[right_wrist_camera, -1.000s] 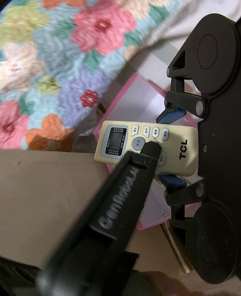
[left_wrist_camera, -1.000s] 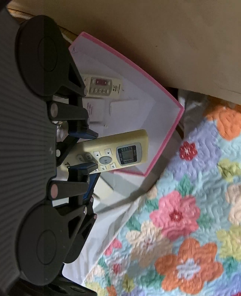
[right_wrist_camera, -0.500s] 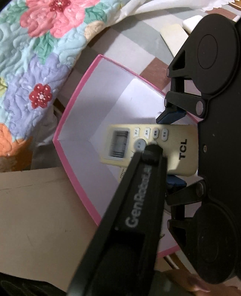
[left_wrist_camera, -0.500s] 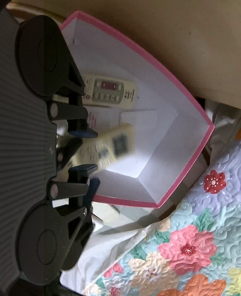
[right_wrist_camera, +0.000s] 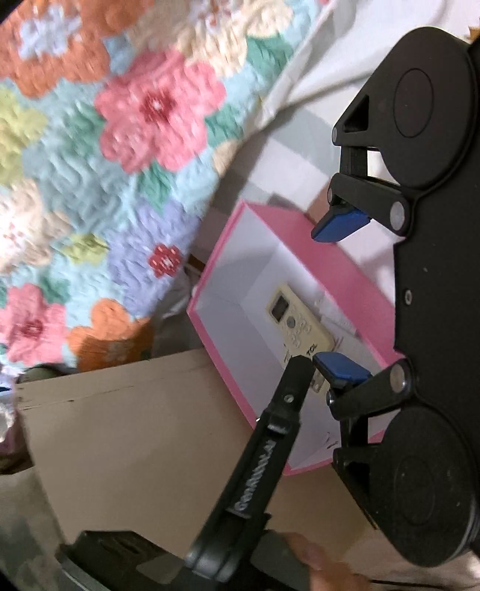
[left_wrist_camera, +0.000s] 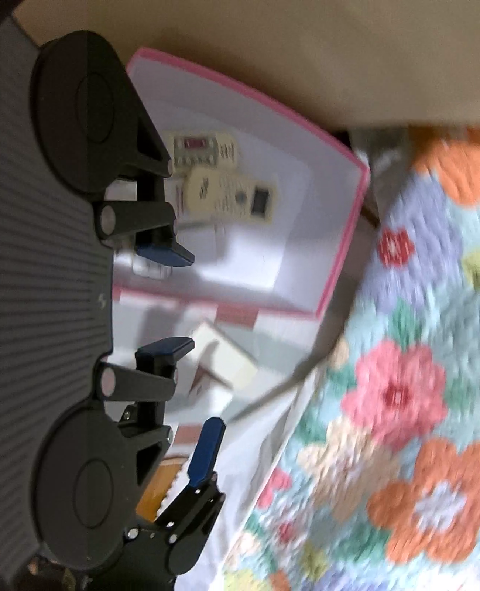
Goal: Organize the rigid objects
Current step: 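Move the left tool to the white cube plug charger, then close the left tool on the white plug charger, then lift and carry the plug charger over the pink box with the left tool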
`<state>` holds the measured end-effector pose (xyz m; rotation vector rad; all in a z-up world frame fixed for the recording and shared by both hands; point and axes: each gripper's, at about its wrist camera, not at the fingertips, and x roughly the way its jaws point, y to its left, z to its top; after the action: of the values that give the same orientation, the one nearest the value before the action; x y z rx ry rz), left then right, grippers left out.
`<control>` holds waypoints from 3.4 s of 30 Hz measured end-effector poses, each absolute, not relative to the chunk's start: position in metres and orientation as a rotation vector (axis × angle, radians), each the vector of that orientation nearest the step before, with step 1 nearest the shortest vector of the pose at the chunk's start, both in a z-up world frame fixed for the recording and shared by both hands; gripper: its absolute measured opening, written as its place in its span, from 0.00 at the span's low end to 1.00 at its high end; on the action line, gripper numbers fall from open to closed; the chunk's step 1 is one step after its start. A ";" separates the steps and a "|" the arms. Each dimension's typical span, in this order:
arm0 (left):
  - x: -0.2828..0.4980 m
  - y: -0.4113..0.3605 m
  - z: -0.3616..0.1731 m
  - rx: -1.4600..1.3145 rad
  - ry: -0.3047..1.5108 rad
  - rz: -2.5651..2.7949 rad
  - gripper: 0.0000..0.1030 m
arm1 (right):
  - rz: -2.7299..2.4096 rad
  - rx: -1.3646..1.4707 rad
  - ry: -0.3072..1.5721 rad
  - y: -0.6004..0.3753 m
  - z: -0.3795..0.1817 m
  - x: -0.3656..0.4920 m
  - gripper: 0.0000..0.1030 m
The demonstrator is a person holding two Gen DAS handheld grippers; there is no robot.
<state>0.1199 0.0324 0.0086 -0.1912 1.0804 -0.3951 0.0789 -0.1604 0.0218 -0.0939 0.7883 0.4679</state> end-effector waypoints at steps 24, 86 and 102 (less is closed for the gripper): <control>0.152 -0.151 -0.103 -0.144 1.186 -0.523 0.43 | 0.253 -0.122 0.863 -0.284 -0.089 0.069 0.69; 0.098 -0.181 -0.128 -0.177 1.367 -0.574 0.40 | 0.055 0.282 0.913 -0.309 -0.112 0.012 0.59; 0.057 -0.074 0.009 -0.252 1.165 -0.498 0.39 | 0.268 -0.006 0.827 -0.226 0.011 -0.002 0.59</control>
<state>0.0572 -0.0735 0.0094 -0.2523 1.1653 -0.4984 -0.0024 -0.2262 0.0113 -0.0060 0.8269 0.2677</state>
